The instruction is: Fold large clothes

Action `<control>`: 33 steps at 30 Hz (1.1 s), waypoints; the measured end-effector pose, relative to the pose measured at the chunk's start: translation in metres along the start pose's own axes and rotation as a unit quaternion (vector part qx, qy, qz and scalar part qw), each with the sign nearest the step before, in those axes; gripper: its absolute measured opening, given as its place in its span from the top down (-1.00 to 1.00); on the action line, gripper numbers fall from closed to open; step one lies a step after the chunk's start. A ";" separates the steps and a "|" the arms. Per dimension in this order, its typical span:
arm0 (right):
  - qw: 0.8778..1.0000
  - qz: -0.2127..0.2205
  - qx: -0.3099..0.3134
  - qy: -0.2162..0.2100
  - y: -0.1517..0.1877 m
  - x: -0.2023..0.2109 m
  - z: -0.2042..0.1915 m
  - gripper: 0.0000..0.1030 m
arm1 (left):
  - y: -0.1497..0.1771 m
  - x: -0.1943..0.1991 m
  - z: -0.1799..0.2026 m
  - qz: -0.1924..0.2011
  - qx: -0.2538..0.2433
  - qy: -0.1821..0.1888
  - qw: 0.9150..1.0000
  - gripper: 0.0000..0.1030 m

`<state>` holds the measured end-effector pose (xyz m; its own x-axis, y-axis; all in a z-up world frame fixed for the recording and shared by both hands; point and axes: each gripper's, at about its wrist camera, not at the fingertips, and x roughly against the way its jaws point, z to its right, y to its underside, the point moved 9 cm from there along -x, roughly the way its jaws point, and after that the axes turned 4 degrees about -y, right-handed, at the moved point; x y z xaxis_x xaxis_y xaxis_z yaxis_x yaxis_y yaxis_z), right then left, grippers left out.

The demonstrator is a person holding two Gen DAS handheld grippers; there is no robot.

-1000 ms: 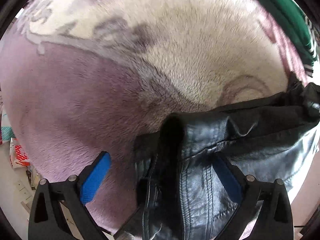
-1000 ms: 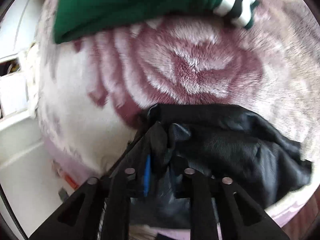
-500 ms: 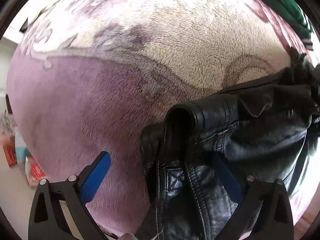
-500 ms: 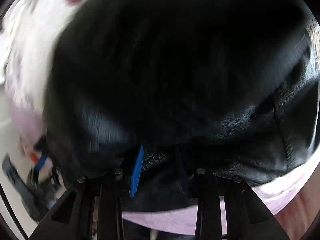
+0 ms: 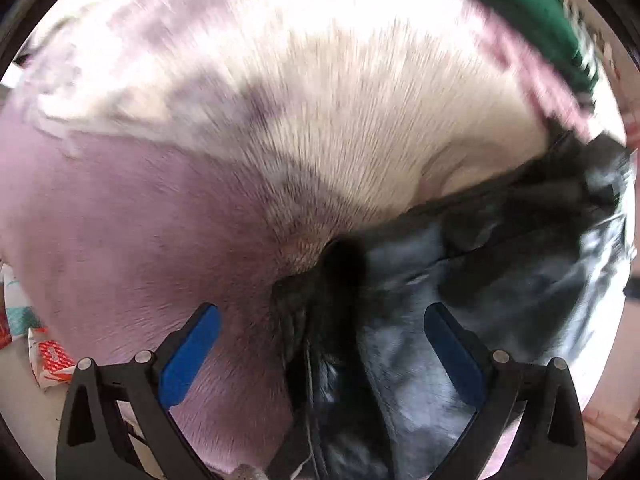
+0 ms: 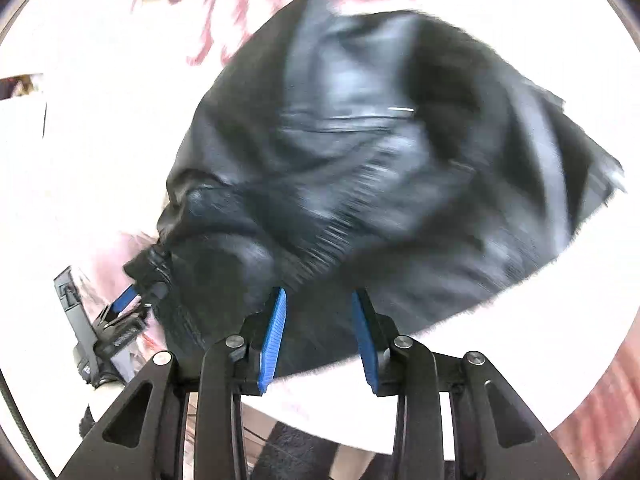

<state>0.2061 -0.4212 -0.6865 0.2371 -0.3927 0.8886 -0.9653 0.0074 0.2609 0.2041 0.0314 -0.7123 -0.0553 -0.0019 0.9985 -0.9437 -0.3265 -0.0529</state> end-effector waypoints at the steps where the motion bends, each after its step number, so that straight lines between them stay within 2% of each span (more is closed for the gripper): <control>1: 1.000 0.012 -0.010 -0.007 0.008 0.014 0.019 0.29 | -0.001 0.015 0.003 0.010 0.007 0.005 1.000 -1.00; 4: 0.999 0.020 -0.035 -0.016 0.022 0.035 0.069 0.29 | -0.005 0.064 0.032 0.056 0.007 0.023 0.998 -1.00; 7: 0.996 0.022 -0.082 -0.041 0.028 0.035 0.133 0.29 | -0.006 0.076 0.089 0.074 -0.013 0.032 0.997 -1.00; 9: 0.990 0.030 -0.109 -0.089 0.024 0.029 0.160 0.15 | -0.009 0.052 0.137 0.056 -0.030 0.043 0.997 -1.00; 11: 0.979 0.046 -0.126 -0.154 0.014 0.014 0.184 -0.10 | -0.002 0.022 0.168 0.032 -0.042 0.030 0.998 -1.00; 13: 0.966 0.065 -0.132 -0.211 0.002 0.010 0.201 -0.18 | 0.000 -0.005 0.184 0.012 -0.050 0.008 0.999 -1.00; 14: 0.956 0.083 -0.128 -0.250 -0.009 0.005 0.207 -0.33 | 0.001 -0.022 0.185 0.000 -0.054 -0.011 0.999 -1.00; 15: 0.952 0.089 -0.129 -0.263 -0.015 -0.001 0.211 -0.37 | 0.004 -0.039 0.183 -0.018 -0.054 -0.025 0.998 -1.00; 18: 0.932 0.102 -0.132 -0.321 -0.037 -0.014 0.213 -0.38 | 0.000 -0.056 0.176 -0.042 -0.021 0.002 0.999 -1.00; 21: 0.907 0.123 -0.118 -0.385 -0.064 -0.006 0.200 -0.38 | -0.003 -0.058 0.176 -0.053 -0.026 0.000 0.998 -1.00; 23: 0.902 0.125 -0.105 -0.400 -0.076 -0.011 0.190 -0.49 | -0.005 -0.060 0.175 -0.057 -0.027 -0.003 0.998 -1.00; 25: 0.903 0.122 -0.091 -0.402 -0.086 -0.020 0.181 -0.51 | -0.008 -0.062 0.174 -0.059 -0.027 -0.004 0.998 -1.00; 28: 0.892 0.125 -0.071 -0.429 -0.096 -0.018 0.167 -0.55 | -0.014 -0.066 0.176 -0.060 -0.029 -0.005 0.998 -1.00; 30: 0.858 0.127 -0.063 -0.494 -0.097 -0.002 0.150 -0.55 | -0.021 -0.070 0.179 -0.058 -0.029 -0.002 0.998 -1.00; 31: 0.844 0.129 -0.053 -0.518 -0.094 0.005 0.140 -0.54 | -0.018 -0.067 0.183 -0.059 -0.025 0.000 0.998 -1.00; 32: 0.842 0.131 -0.038 -0.522 -0.095 0.007 0.133 -0.54 | -0.023 -0.072 0.187 -0.060 -0.021 0.003 0.998 -1.00; 33: 0.856 0.135 -0.016 -0.499 -0.098 0.003 0.127 -0.54 | -0.025 -0.075 0.186 -0.063 -0.018 0.005 0.998 -1.00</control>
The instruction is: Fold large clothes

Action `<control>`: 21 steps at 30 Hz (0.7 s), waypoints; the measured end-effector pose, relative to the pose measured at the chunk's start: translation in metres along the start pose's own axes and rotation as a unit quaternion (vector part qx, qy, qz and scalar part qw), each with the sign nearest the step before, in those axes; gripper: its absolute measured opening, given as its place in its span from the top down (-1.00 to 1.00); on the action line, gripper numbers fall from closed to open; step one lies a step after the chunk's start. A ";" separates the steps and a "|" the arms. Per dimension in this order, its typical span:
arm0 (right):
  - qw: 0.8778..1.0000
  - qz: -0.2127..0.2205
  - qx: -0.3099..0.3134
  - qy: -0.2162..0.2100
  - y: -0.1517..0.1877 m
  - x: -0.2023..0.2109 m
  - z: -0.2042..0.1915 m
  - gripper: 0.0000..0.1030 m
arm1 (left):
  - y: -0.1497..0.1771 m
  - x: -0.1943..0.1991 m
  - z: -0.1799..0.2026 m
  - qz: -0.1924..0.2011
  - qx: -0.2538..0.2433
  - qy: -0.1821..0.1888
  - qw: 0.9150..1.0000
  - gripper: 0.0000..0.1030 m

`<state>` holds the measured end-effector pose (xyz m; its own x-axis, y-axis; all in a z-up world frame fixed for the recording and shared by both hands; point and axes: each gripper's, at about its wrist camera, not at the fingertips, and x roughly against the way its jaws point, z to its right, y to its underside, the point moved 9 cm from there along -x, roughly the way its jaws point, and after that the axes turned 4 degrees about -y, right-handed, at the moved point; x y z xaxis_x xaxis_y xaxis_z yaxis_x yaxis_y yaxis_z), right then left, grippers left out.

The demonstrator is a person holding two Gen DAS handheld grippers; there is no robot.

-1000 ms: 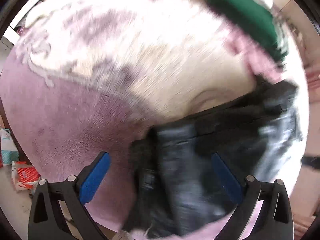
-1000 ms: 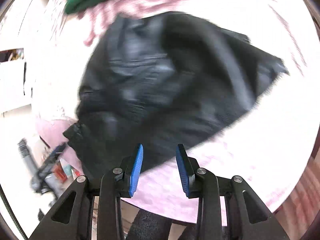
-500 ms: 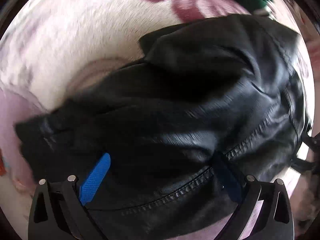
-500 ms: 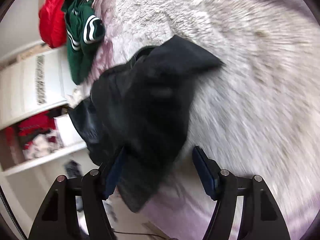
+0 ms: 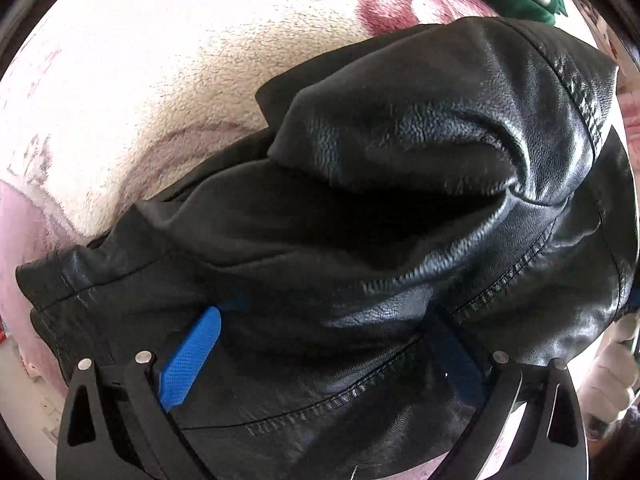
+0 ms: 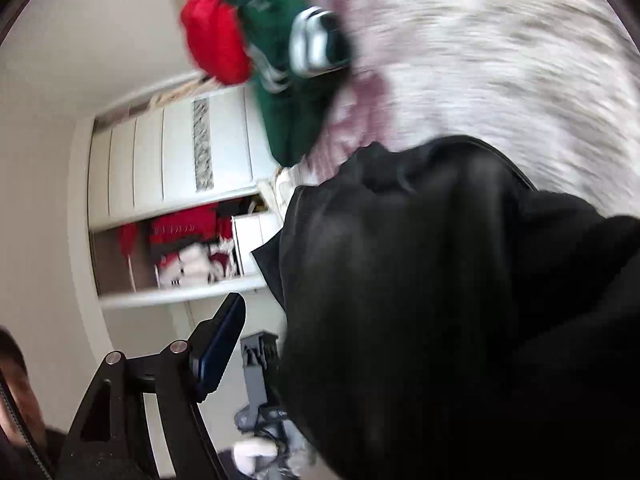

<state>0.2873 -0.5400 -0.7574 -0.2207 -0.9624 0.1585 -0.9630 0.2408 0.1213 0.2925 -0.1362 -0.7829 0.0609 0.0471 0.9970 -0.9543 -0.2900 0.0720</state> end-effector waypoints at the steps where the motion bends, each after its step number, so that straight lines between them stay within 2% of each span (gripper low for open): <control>1: 0.999 -0.005 0.009 0.037 -0.004 -0.005 0.010 -0.54 | -0.001 -0.002 0.000 -0.003 0.000 0.000 1.000 -1.00; 2: 0.998 -0.007 0.000 0.059 -0.008 -0.007 0.022 -0.43 | -0.002 -0.003 0.001 -0.004 -0.001 -0.001 1.000 -1.00; 4: 0.997 0.006 -0.030 0.069 -0.016 -0.009 0.036 -0.14 | -0.004 -0.004 0.002 -0.001 -0.001 -0.002 1.000 -1.00; 7: 0.996 0.017 -0.014 0.090 -0.015 -0.007 0.025 0.35 | -0.007 -0.007 0.002 -0.002 0.005 0.001 1.000 -1.00; 8: 0.996 0.019 -0.005 0.088 -0.012 -0.007 0.014 0.41 | -0.009 -0.009 0.003 -0.004 0.005 0.003 1.000 -1.00; 15: 0.993 -0.004 0.065 0.095 0.021 -0.020 -0.053 0.49 | -0.019 -0.024 0.000 -0.021 0.009 0.010 1.000 -1.00; 16: 0.992 -0.007 0.072 0.099 0.031 -0.037 -0.062 0.48 | -0.020 -0.026 -0.001 -0.020 0.009 0.011 1.000 -1.00; 21: 0.988 -0.022 0.104 0.114 0.055 -0.054 -0.094 0.48 | -0.023 -0.028 -0.004 -0.015 0.010 0.027 0.999 -1.00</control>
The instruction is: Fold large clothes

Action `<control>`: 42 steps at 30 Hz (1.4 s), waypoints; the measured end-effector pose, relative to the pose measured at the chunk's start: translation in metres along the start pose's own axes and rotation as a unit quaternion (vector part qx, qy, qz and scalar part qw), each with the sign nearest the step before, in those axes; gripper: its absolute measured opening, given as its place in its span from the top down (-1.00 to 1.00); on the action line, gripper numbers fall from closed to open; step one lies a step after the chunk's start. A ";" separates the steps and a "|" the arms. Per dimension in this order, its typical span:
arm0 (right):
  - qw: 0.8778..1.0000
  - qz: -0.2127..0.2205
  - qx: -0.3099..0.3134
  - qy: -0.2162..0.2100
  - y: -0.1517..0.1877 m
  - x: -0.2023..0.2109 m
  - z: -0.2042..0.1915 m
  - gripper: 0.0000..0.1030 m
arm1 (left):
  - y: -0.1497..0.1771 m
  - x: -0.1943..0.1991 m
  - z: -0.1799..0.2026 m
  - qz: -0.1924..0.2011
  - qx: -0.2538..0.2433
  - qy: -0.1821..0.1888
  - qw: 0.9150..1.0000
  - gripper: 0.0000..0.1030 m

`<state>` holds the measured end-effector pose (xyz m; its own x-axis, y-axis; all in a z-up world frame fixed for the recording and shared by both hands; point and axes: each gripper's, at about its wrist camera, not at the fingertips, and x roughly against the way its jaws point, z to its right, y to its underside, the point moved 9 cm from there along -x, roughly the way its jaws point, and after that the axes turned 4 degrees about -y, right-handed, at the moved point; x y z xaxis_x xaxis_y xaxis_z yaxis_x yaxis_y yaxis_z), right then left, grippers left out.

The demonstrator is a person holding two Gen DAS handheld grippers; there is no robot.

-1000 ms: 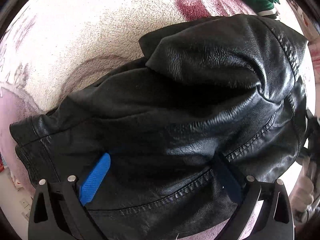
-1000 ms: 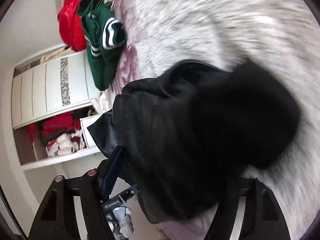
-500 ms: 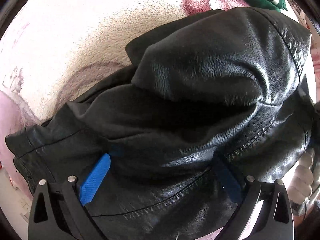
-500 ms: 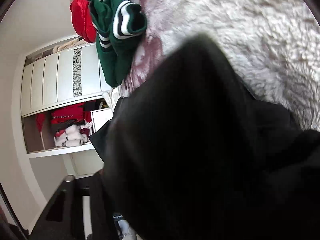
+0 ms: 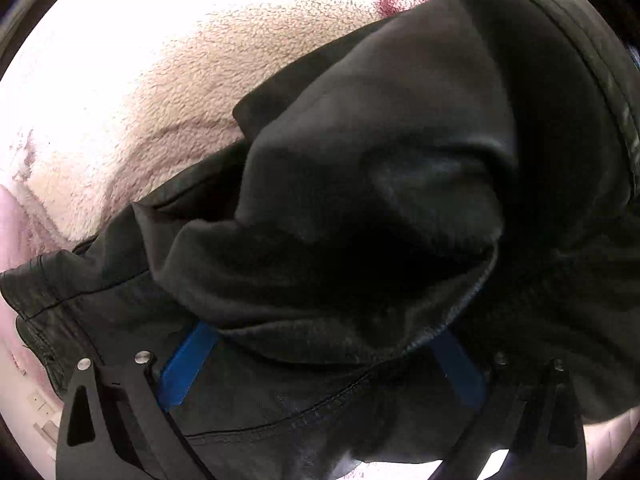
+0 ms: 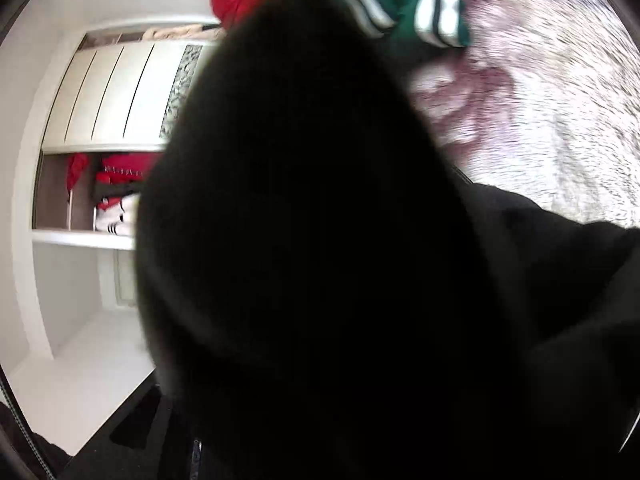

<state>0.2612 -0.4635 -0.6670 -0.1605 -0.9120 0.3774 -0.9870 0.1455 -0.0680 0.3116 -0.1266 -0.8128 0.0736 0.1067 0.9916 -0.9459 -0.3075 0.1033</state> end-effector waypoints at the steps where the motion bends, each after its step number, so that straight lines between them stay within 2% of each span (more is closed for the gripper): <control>1: 1.000 -0.002 0.007 0.004 0.003 -0.002 -0.007 0.48 | 0.002 0.003 -0.001 0.001 -0.002 0.006 1.000 -1.00; 5: 0.999 -0.015 0.042 0.022 0.013 -0.009 -0.040 0.48 | 0.004 0.013 -0.011 0.022 -0.003 0.060 0.998 -1.00; 7: 0.996 -0.030 0.071 0.037 0.027 -0.017 -0.062 0.48 | 0.005 0.013 -0.018 0.035 0.012 0.087 0.995 -0.99; 10: 0.992 -0.047 0.099 0.060 0.051 -0.030 -0.083 0.48 | 0.006 0.015 -0.022 0.043 0.016 0.101 0.994 -0.99; 13: 0.989 -0.052 0.114 0.076 0.065 -0.044 -0.099 0.49 | 0.019 0.023 -0.044 0.039 0.047 0.128 0.990 -1.00; 15: 0.984 -0.062 0.140 0.090 0.078 -0.056 -0.112 0.49 | 0.038 0.036 -0.072 0.042 0.084 0.148 0.985 -1.00; 16: 0.981 -0.069 0.152 0.096 0.086 -0.057 -0.116 0.49 | 0.051 0.045 -0.091 0.049 0.104 0.147 0.982 -1.00; 19: 0.963 -0.101 0.215 0.128 0.118 -0.091 -0.133 0.49 | 0.092 0.069 -0.158 0.077 0.165 0.130 0.975 -1.00; 21: 0.948 -0.121 0.255 0.146 0.144 -0.115 -0.139 0.49 | 0.124 0.080 -0.210 0.085 0.206 0.095 0.970 -1.00; 23: 0.929 -0.146 0.300 0.162 0.177 -0.142 -0.145 0.49 | 0.148 0.089 -0.249 0.093 0.237 0.078 0.964 -1.00; 27: 0.866 -0.229 0.383 0.227 0.262 -0.216 -0.116 0.46 | 0.183 0.106 -0.316 0.104 0.288 0.035 0.951 -1.00; 28: 0.851 -0.255 0.388 0.245 0.282 -0.229 -0.103 0.43 | 0.190 0.110 -0.323 0.106 0.297 0.029 0.948 -1.00; 29: 0.828 -0.288 0.394 0.275 0.304 -0.244 -0.086 0.35 | 0.195 0.115 -0.331 0.109 0.307 0.024 0.945 -1.00; 30: 0.812 -0.304 0.401 0.297 0.317 -0.251 -0.077 0.34 | 0.195 0.121 -0.335 0.114 0.315 0.020 0.942 -1.00; 32: 0.783 -0.317 0.423 0.327 0.331 -0.258 -0.077 0.17 | 0.198 0.131 -0.344 0.121 0.320 0.016 0.939 -1.00; 33: 0.779 -0.324 0.426 0.327 0.334 -0.258 -0.083 0.02 | 0.197 0.137 -0.343 0.127 0.321 0.016 0.938 -1.00; 34: 0.784 -0.336 0.418 0.312 0.341 -0.254 -0.093 -0.42 | 0.197 0.144 -0.343 0.134 0.321 0.018 0.937 -1.00; 35: 0.795 -0.350 0.404 0.288 0.346 -0.249 -0.105 -0.56 | 0.195 0.149 -0.344 0.137 0.319 0.021 0.937 -1.00; 37: 0.798 -0.367 0.401 0.262 0.352 -0.235 -0.125 -0.56 | 0.185 0.153 -0.345 0.141 0.317 0.029 0.938 -1.00; 39: 0.808 -0.371 0.389 0.241 0.349 -0.211 -0.144 -0.56 | 0.172 0.162 -0.341 0.150 0.310 0.038 0.938 -1.00; 40: 0.817 -0.376 0.372 0.228 0.347 -0.195 -0.153 -0.56 | 0.166 0.166 -0.338 0.156 0.306 0.041 0.938 -1.00; 42: 0.845 -0.382 0.317 0.198 0.332 -0.166 -0.164 -0.56 | 0.152 0.177 -0.331 0.170 0.290 0.049 0.940 -1.00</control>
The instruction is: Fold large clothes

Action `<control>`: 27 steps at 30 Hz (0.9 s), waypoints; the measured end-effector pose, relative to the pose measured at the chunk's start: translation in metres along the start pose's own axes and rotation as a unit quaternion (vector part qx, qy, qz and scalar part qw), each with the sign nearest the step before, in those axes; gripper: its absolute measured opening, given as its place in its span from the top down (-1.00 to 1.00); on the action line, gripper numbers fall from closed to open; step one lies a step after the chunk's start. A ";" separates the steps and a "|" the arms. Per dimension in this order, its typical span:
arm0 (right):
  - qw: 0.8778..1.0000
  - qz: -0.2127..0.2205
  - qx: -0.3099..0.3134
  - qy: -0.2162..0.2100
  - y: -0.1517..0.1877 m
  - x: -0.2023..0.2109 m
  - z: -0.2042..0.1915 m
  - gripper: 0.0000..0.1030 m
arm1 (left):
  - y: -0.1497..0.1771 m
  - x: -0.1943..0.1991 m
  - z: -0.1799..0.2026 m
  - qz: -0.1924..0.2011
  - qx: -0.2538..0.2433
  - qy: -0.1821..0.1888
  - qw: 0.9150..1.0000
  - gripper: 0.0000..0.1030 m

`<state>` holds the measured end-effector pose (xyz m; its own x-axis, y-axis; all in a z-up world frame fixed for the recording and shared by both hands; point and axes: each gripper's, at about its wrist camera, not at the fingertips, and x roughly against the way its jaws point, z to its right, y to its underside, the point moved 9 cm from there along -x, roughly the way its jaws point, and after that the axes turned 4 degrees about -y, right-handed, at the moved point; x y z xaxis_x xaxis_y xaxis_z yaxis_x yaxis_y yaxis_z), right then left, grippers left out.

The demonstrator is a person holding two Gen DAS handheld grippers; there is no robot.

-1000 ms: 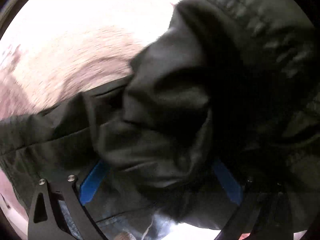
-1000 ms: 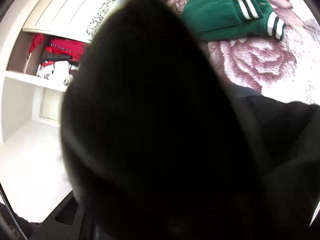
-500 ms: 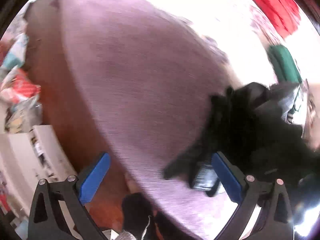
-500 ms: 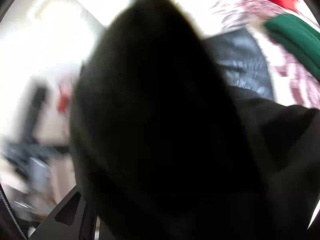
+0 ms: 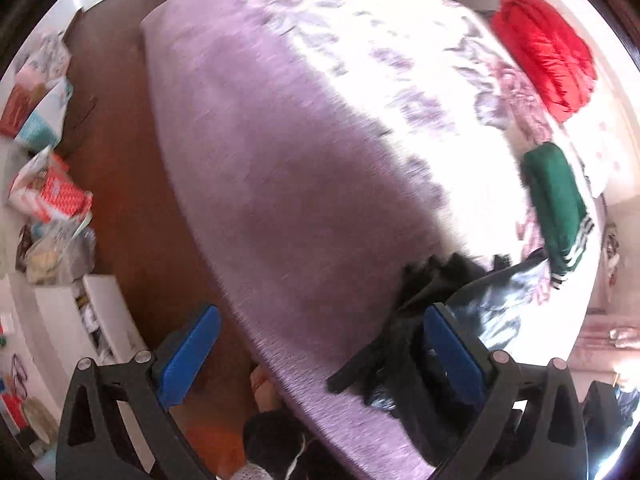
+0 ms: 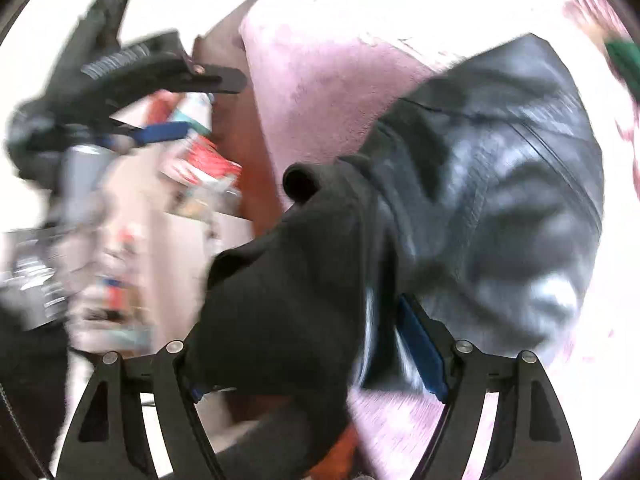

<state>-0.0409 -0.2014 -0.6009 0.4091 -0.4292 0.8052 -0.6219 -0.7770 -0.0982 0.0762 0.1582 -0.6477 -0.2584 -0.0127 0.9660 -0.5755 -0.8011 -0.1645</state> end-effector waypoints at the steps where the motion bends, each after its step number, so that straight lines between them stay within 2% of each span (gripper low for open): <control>1: 0.999 0.004 -0.027 -0.034 -0.001 0.014 0.006 -0.56 | -0.002 0.000 0.005 0.001 -0.005 0.005 1.000 -1.00; 2: 0.994 0.009 -0.066 -0.086 0.003 0.034 0.015 -0.56 | -0.004 0.000 0.014 0.003 -0.013 0.010 1.000 -1.00; 3: 0.989 0.014 -0.091 -0.111 -0.001 0.047 0.025 -0.56 | -0.005 -0.002 0.020 0.003 -0.020 0.015 1.000 -1.00; 5: 0.980 0.041 -0.136 -0.138 -0.013 0.074 0.058 -0.57 | -0.004 -0.007 0.035 -0.001 -0.037 0.017 0.999 -1.00; 6: 0.977 0.062 -0.154 -0.136 -0.019 0.084 0.079 -0.57 | -0.002 -0.011 0.040 -0.003 -0.045 0.018 0.999 -1.00; 7: 0.975 0.084 -0.175 -0.110 -0.024 0.093 0.108 -0.57 | -0.001 -0.014 0.044 -0.005 -0.049 0.018 0.999 -1.00; 9: 0.972 0.095 -0.212 -0.031 -0.037 0.093 0.162 -0.57 | 0.007 -0.024 0.052 -0.016 -0.047 0.025 0.998 -1.00; 10: 0.970 0.086 -0.226 -0.012 -0.043 0.084 0.183 -0.56 | 0.011 -0.029 0.056 -0.022 -0.046 0.030 0.998 -1.00; 12: 0.972 0.054 -0.229 -0.002 -0.064 0.051 0.205 -0.45 | 0.021 -0.039 0.067 -0.036 -0.051 0.035 0.997 -1.00; 13: 0.975 0.022 -0.219 0.009 -0.073 0.026 0.212 -0.36 | 0.028 -0.050 0.072 -0.045 -0.057 0.033 0.997 -1.00; 15: 0.982 -0.011 -0.185 0.040 -0.087 -0.010 0.206 -0.37 | 0.041 -0.072 0.078 -0.063 -0.068 0.022 0.995 -1.00; 18: 0.986 -0.041 -0.121 0.104 -0.109 -0.038 0.193 -0.62 | 0.063 -0.117 0.076 -0.093 -0.091 -0.022 0.991 -1.00; 20: 0.985 -0.074 -0.106 0.118 -0.115 -0.048 0.189 -0.71 | 0.078 -0.143 0.067 -0.114 -0.104 -0.051 0.987 -1.00; 22: 0.986 -0.094 -0.098 0.092 -0.119 -0.041 0.185 -0.73 | 0.080 -0.147 0.064 -0.117 -0.088 -0.027 0.989 -1.00; 25: 0.991 -0.068 -0.109 0.032 -0.119 -0.024 0.200 -0.74 | 0.076 -0.142 0.057 -0.116 -0.084 -0.022 0.989 -1.00; 27: 0.982 -0.088 -0.156 -0.052 -0.103 -0.036 0.220 -0.85 | 0.074 -0.142 0.049 -0.119 -0.074 -0.018 0.990 -1.00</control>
<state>0.1549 -0.2075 -0.7484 0.5842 -0.3577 0.7285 -0.7035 -0.6707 0.2349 0.1085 0.0712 -0.7876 -0.0747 0.1425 0.9870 -0.7244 -0.6879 0.0445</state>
